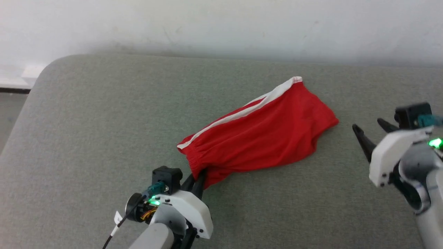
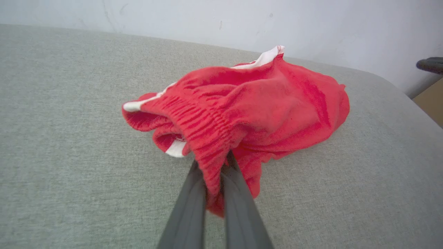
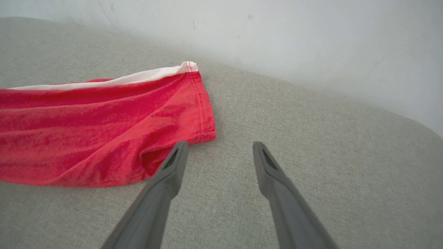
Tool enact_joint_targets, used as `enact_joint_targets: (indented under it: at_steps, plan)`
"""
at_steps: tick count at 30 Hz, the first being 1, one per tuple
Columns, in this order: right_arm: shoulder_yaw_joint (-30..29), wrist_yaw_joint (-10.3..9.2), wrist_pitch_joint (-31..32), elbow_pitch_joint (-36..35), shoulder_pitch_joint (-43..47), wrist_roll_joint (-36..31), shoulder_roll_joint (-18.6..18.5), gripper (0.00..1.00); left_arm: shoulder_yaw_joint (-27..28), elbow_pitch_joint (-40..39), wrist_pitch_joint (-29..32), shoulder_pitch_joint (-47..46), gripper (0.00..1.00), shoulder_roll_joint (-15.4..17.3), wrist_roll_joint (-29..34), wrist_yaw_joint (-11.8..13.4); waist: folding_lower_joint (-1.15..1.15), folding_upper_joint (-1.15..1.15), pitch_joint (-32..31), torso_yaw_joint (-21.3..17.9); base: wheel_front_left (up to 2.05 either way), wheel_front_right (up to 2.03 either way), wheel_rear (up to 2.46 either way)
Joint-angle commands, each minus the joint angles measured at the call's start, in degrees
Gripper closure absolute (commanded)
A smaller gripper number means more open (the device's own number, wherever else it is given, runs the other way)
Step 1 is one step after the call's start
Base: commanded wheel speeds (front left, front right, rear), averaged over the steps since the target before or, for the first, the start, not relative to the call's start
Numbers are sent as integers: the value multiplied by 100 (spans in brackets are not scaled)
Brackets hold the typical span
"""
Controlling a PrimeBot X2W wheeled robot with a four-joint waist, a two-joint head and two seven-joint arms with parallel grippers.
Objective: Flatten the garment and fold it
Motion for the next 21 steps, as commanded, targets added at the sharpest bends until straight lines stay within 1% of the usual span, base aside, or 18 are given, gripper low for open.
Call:
enact_joint_targets:
  at_steps: [1,4,7,8,13,18,21]
  plan:
    - [46,-10,306,375,-495,-9,40,0,-95,-153,43,-4,100,49,103,9,-1,0,209,270,0,0,0]
    - [46,-10,767,1060,-1065,18,163,0,-242,-268,127,-54,100,12,178,-14,-1,0,352,434,0,0,0]
    - [16,-10,1092,1751,-1536,-57,261,0,-357,-301,160,-118,100,-53,228,-40,-1,0,467,577,0,0,0]
    - [16,-10,1092,1751,-1536,-57,261,0,-357,-301,160,-118,100,-53,228,-40,-1,0,467,577,0,0,0]
    - [127,-10,1289,2632,-2039,-233,280,0,-520,-295,184,-250,100,-187,291,-84,-1,0,610,797,0,0,0]
    - [290,-10,1235,3283,-2335,-455,206,0,-609,-242,169,-396,100,-292,312,-138,-1,0,733,942,0,0,0]
    - [414,-10,1171,3583,-2441,-449,210,0,-644,-194,155,-469,100,-340,317,-156,-1,0,787,998,0,0,0]
